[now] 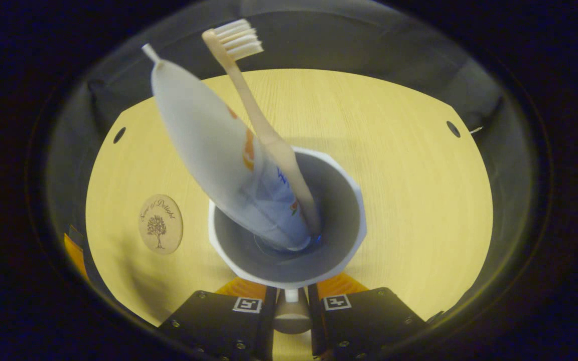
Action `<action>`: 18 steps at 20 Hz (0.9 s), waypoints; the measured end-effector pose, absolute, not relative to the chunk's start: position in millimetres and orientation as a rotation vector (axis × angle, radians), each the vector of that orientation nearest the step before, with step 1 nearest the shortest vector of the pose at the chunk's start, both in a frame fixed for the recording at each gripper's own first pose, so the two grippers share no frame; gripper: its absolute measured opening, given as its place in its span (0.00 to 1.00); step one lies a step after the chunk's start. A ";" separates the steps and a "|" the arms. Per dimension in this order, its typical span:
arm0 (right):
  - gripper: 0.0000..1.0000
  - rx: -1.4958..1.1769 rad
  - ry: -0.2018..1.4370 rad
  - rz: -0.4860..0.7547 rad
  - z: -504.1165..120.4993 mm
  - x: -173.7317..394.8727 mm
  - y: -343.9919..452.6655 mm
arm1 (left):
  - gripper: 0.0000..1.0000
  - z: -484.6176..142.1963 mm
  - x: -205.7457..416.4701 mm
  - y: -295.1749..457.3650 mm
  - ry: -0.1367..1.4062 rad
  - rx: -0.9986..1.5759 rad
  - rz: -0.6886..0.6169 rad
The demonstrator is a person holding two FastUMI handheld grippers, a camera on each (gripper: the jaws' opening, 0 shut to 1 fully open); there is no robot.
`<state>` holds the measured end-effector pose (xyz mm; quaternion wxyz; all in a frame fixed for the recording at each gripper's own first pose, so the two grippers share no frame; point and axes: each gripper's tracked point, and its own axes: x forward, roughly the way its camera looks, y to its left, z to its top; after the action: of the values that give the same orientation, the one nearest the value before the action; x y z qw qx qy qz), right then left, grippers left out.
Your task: Put the toothbrush and toothpaste on the desktop into the cup, then pick up the cup and place it on the coaster on the desktop.
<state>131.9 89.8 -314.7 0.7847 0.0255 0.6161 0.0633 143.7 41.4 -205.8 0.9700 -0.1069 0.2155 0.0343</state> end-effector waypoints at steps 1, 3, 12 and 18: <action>0.28 0.049 1.321 0.147 -314.5 132.7 90.2 | 0.98 -206.5 142.3 41.5 0.434 -0.214 0.071; 0.28 0.030 1.309 0.168 -312.3 132.7 89.1 | 0.98 -204.7 139.0 44.3 0.431 -0.214 0.078; 0.28 0.020 1.266 0.276 -287.4 125.6 130.3 | 1.00 -201.8 107.9 75.0 0.421 -0.232 0.138; 0.24 -0.014 1.252 0.371 -279.7 126.0 173.1 | 1.00 -204.1 77.3 105.0 0.420 -0.240 0.169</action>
<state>126.0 173.1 -279.7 0.7945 -0.0066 0.5823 0.1725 77.3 105.0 -204.1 0.9673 -0.1189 0.2077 0.0838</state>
